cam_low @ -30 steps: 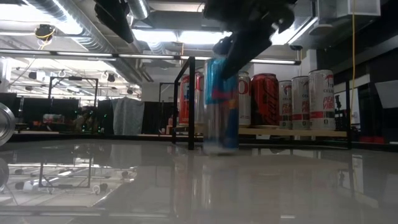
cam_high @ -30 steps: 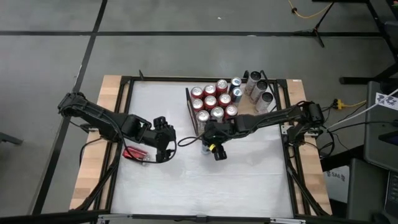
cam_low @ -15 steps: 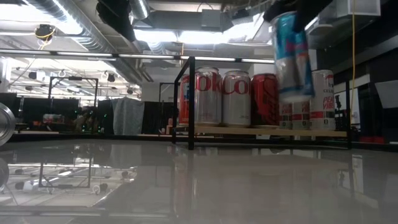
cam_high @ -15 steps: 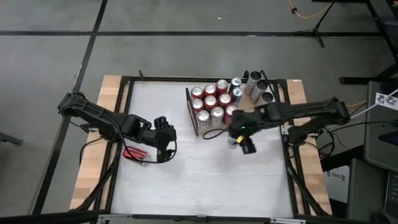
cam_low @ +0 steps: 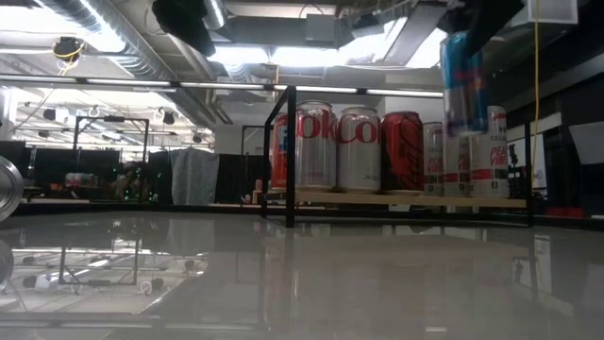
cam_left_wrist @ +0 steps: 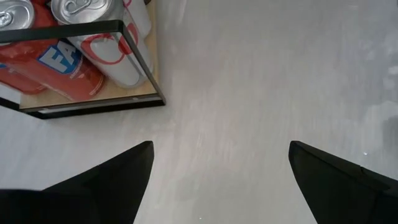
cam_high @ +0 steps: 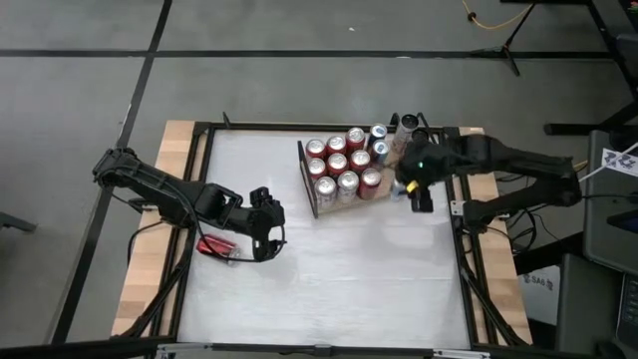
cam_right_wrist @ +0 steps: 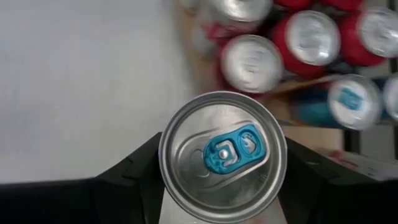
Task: Place canned beverage on shelf
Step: Put the blue soda can on the shelf
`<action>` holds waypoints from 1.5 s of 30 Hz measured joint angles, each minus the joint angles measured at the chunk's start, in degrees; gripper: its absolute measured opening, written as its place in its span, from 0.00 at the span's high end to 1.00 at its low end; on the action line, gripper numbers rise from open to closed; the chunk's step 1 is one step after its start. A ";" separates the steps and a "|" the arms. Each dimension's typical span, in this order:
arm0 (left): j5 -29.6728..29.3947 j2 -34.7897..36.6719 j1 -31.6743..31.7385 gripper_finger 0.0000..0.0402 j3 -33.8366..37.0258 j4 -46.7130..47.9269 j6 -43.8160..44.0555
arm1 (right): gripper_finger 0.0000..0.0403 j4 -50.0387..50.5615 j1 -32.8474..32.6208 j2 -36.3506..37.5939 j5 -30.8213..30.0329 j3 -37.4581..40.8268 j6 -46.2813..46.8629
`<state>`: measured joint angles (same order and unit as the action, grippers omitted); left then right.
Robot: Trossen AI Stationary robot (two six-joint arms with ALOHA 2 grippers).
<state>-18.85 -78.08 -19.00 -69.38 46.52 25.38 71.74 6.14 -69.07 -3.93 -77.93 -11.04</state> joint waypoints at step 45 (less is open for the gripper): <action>0.09 0.00 0.02 0.09 0.00 -0.30 -0.02 | 0.44 -19.26 28.80 -0.62 9.56 15.82 -22.36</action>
<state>-18.76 -78.08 -18.98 -69.38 46.22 25.36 52.48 34.94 -69.69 5.64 -62.11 -33.40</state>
